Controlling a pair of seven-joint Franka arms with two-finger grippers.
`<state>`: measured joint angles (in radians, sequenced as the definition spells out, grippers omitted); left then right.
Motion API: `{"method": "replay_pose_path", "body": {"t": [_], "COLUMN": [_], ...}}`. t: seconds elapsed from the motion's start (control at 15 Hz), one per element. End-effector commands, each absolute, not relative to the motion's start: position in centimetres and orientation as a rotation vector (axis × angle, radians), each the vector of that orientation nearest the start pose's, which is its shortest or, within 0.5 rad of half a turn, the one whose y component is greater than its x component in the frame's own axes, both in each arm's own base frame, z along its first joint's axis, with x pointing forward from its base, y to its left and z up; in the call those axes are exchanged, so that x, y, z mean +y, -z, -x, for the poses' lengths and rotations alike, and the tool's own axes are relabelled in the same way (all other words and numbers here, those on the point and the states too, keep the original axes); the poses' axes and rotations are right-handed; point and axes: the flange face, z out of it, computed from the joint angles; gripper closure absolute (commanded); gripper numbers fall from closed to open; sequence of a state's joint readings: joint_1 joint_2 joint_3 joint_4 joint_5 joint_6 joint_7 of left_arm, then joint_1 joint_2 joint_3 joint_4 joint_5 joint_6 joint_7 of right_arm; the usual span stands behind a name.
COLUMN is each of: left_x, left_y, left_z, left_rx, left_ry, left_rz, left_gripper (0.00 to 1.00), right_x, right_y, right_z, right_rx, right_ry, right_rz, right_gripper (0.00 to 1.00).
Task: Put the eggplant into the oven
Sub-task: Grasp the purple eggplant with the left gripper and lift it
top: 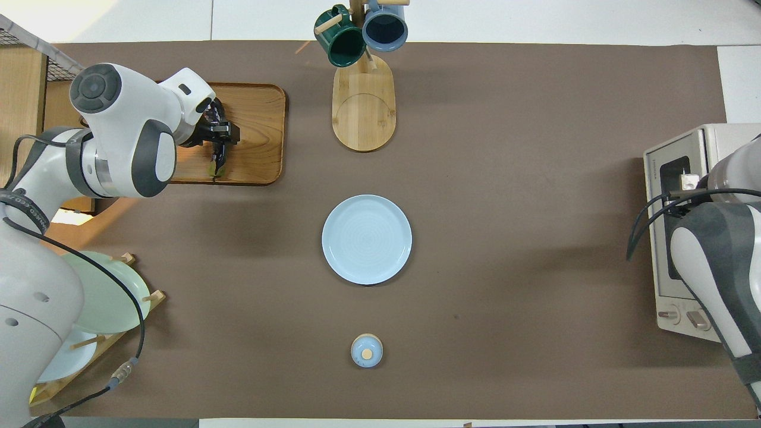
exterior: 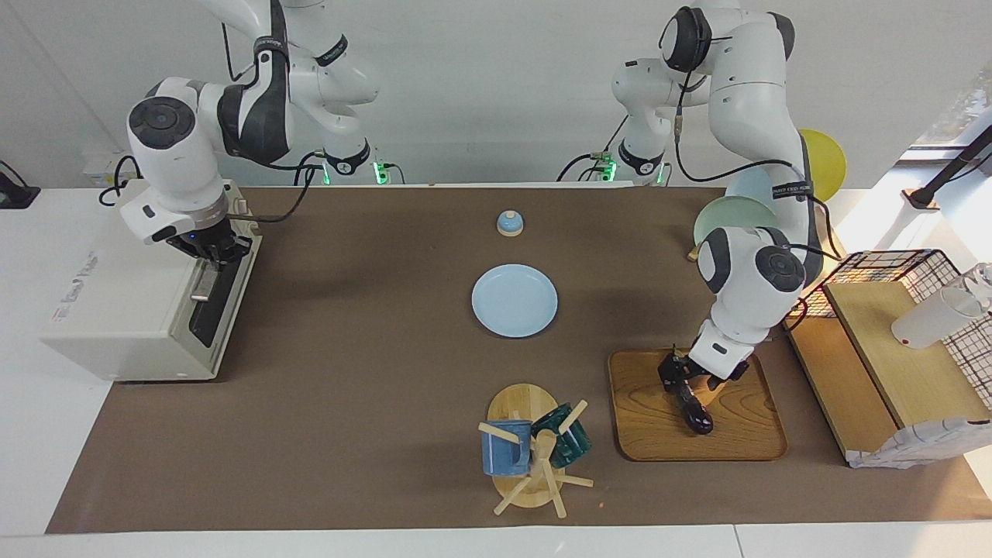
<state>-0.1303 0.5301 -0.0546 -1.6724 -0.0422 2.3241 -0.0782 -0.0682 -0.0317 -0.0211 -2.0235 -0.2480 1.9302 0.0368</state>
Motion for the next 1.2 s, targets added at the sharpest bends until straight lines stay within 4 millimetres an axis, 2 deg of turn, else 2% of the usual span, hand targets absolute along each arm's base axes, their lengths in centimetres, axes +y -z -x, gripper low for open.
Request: {"method": "replay_pose_path", "body": {"t": [0.0,0.07,0.13,0.2,0.4,0.6,0.73,0.87,1.0,1.13], "left_x": [-12.2,-12.2,-12.2,-12.2,-12.5,-13.2,-14.6,-18.7,-23.8,-27.9], "left_y": [-30.6,-30.8,-31.0,-31.5,-33.7,-37.8,-40.3,-41.9,-42.6,-42.9], "left_z": [-67.7,-67.7,-67.8,-68.0,-68.2,-67.1,-66.0,-63.9,-61.7,-59.8], "left_rx": [0.139,0.15,0.152,0.155,0.16,0.144,0.118,0.099,0.017,-0.016], "left_ry": [0.203,0.192,0.182,0.177,0.14,0.121,0.087,0.035,0.018,0.008], "left_rz": [3.194,3.193,3.194,3.193,3.196,3.226,3.286,3.292,3.296,3.298], "left_gripper": [0.48,0.66,0.91,1.0,1.0,1.0,1.0,1.0,1.0,1.0], "right_x": [-5.7,-5.5,-5.4,-5.3,-4.6,-1.7,-1.5,-1.4,-1.1,-1.0], "right_y": [-42.1,-41.4,-40.8,-40.0,-37.6,-36.0,-34.4,-33.6,-32.9,-31.8], "right_z": [-53.7,-53.9,-54.2,-54.6,-54.7,-55.0,-55.4,-55.6,-55.7,-55.8], "right_rx": [0.074,0.065,0.06,0.074,0.09,0.073,0.074,0.1,0.127,0.151], "right_ry": [-0.024,-0.013,-0.008,0.0,0.044,0.09,0.085,0.081,0.076,0.057], "right_rz": [3.287,3.284,3.282,3.265,3.227,3.215,3.213,3.21,3.209,3.207], "right_gripper": [1.0,1.0,1.0,1.0,1.0,1.0,1.0,1.0,1.0,1.0]}}
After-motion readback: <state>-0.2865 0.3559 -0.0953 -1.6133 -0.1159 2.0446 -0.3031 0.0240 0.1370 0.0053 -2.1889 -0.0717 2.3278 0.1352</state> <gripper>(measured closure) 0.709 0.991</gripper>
